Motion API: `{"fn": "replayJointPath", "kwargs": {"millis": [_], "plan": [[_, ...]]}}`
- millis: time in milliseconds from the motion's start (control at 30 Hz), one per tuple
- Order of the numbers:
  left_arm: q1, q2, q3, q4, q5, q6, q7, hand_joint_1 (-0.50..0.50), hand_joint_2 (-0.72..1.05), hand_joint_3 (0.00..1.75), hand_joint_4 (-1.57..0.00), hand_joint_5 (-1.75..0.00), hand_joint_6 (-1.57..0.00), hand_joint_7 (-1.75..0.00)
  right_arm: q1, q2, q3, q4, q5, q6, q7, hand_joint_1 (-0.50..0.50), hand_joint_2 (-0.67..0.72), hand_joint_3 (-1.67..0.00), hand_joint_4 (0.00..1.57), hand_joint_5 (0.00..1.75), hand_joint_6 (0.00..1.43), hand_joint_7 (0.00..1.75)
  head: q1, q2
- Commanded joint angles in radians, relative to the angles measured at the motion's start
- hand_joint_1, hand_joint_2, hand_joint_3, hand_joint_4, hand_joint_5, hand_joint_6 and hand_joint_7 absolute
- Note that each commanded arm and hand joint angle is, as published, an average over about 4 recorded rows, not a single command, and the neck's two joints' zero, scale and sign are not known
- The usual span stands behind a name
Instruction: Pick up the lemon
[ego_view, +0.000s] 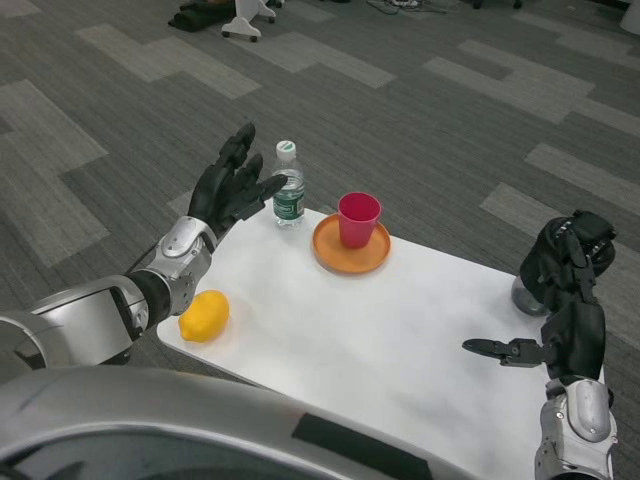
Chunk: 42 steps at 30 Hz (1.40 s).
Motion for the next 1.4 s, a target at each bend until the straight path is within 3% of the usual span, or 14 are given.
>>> {"fn": "replayJointPath", "kwargs": {"millis": [33,233,433,633,700,800,933,1233,1400], "plan": [[0.007,0.014,0.011,-0.006,0.0,-0.013,0.003,0.5,1.05,0.09,0.0,0.0,0.0,0.0,-0.03,-0.005,0.003,0.012,0.003,-0.001,-0.001,-0.21,0.15,-0.24,0.0,0.39,0.0,0.0,0.025,0.0],[0.022,0.028,0.027,-0.014,0.0,-0.013,0.002,0.5,1.05,0.09,0.0,0.0,0.0,0.0,-0.046,-0.005,0.015,0.023,0.003,0.0,0.0,-0.21,0.15,-0.24,0.0,0.46,0.0,0.0,0.063,0.008],[0.063,0.043,0.067,-0.021,0.0,-0.014,-0.005,0.5,1.05,0.09,0.0,0.0,0.0,0.0,-0.05,-0.005,0.022,0.027,0.003,0.003,0.0,-0.21,0.15,-0.24,0.0,0.39,0.0,0.0,0.101,0.017],[0.115,0.052,0.135,-0.015,-0.006,-0.013,-0.008,0.5,1.03,0.09,0.0,0.0,0.0,0.0,-0.052,-0.005,0.024,0.027,0.003,0.01,0.0,-0.21,0.11,-0.24,0.0,0.48,0.0,0.0,0.143,0.022],[0.129,0.052,0.149,-0.01,-0.022,-0.013,-0.008,0.5,0.94,0.09,0.0,0.0,0.0,0.0,-0.055,-0.005,0.025,0.027,0.004,0.012,0.0,-0.21,0.09,-0.24,0.0,0.48,0.0,0.0,0.152,0.021],[0.143,0.052,0.153,0.003,-0.055,-0.013,-0.008,0.5,0.63,0.09,0.0,0.0,0.0,0.0,-0.061,-0.004,0.029,0.027,0.004,0.013,0.0,-0.21,0.09,-0.24,0.0,0.48,0.0,0.0,0.163,0.022],[0.158,0.052,0.155,0.016,-0.094,-0.013,-0.014,0.5,0.07,0.09,0.0,0.0,0.0,0.0,-0.066,-0.003,0.03,0.027,0.004,0.016,0.0,-0.21,0.09,-0.24,0.0,0.48,0.0,0.0,0.18,0.019],[0.209,0.055,0.154,0.056,-0.108,-0.004,-0.028,0.5,-0.1,0.09,0.0,0.0,0.0,0.0,-0.07,0.002,0.032,0.034,0.004,0.023,0.0,-0.21,0.09,-0.24,0.0,0.48,0.0,0.0,0.21,0.006],[0.235,0.058,0.147,0.072,-0.108,-0.002,-0.04,0.5,-0.1,0.09,0.0,0.0,0.0,0.0,-0.072,0.002,0.038,0.036,0.004,0.029,0.0,-0.21,0.09,-0.24,0.0,0.48,0.0,0.0,0.22,0.001]]}}
